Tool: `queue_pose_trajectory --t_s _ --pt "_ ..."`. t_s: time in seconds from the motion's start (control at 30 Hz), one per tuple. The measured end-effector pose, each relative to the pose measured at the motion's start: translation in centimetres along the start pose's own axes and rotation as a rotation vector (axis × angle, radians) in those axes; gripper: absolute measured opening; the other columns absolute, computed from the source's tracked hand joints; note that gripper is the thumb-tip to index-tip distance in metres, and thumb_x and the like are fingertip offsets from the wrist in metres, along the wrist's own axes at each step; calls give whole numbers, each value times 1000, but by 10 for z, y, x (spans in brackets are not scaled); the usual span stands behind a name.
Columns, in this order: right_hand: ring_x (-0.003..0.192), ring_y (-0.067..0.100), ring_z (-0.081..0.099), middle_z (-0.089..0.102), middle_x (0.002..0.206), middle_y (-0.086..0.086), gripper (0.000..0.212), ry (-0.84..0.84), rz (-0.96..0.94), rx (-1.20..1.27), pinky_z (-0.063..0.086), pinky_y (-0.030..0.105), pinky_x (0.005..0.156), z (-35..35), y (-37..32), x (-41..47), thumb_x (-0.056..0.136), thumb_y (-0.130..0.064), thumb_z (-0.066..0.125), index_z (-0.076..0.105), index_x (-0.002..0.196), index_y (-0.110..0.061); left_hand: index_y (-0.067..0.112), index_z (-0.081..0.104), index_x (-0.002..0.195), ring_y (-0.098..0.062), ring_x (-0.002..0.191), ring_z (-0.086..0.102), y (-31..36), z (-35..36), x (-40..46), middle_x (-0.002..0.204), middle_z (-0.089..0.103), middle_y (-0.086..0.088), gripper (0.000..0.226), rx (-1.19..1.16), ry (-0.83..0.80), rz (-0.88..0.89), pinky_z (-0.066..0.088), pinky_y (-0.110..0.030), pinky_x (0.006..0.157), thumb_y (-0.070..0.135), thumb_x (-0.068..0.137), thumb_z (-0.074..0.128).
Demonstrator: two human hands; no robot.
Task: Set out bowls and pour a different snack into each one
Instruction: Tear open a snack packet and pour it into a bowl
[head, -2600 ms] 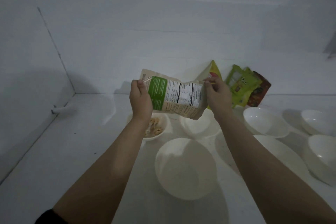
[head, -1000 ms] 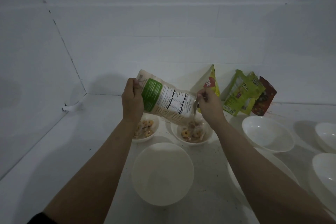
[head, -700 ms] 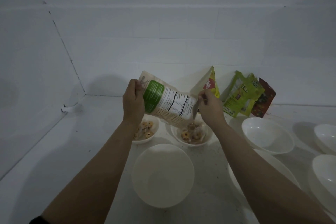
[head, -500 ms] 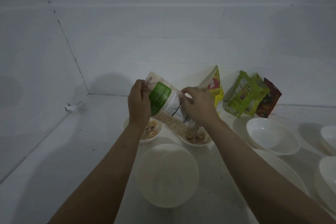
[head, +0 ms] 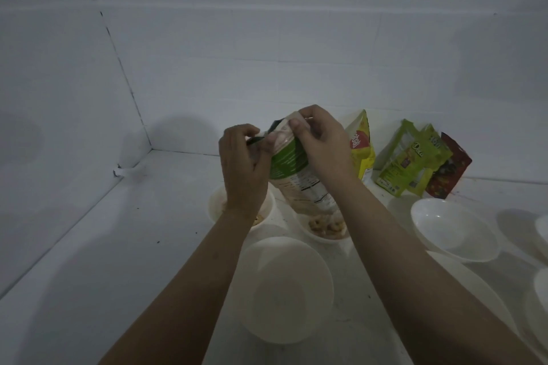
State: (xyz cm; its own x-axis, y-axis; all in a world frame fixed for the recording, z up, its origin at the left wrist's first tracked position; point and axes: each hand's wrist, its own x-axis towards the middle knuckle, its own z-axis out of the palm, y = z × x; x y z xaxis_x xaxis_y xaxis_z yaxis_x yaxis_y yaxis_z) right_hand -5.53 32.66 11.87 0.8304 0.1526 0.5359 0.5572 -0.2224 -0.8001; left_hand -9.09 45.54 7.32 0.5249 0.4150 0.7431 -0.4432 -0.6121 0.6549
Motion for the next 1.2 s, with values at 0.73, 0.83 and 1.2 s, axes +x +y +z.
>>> queue_pose_trajectory --t_s 0.73,0.83,1.2 --pt "124 5 56 61 132 -13 45 112 242 295 46 39 107 -82 26 -34 102 -53 37 49 140 -32 6 57 125 -6 95 70 31 54 13 109 72 2 38 -629 -515 -492 53 -16 73 31 98 50" --pt "104 4 68 70 118 -5 40 92 216 401 56 22 85 -87 24 -33 96 -31 58 54 136 -24 7 66 112 -12 90 71 29 53 15 95 75 4 25 -601 -544 -477 54 -19 69 24 95 58" --pt "74 25 67 69 72 21 16 350 106 353 60 35 74 -82 27 -17 89 -17 71 75 85 -3 10 68 102 -17 86 74 26 43 24 92 77 0 14 -569 -728 -447 57 -24 69 14 89 66"
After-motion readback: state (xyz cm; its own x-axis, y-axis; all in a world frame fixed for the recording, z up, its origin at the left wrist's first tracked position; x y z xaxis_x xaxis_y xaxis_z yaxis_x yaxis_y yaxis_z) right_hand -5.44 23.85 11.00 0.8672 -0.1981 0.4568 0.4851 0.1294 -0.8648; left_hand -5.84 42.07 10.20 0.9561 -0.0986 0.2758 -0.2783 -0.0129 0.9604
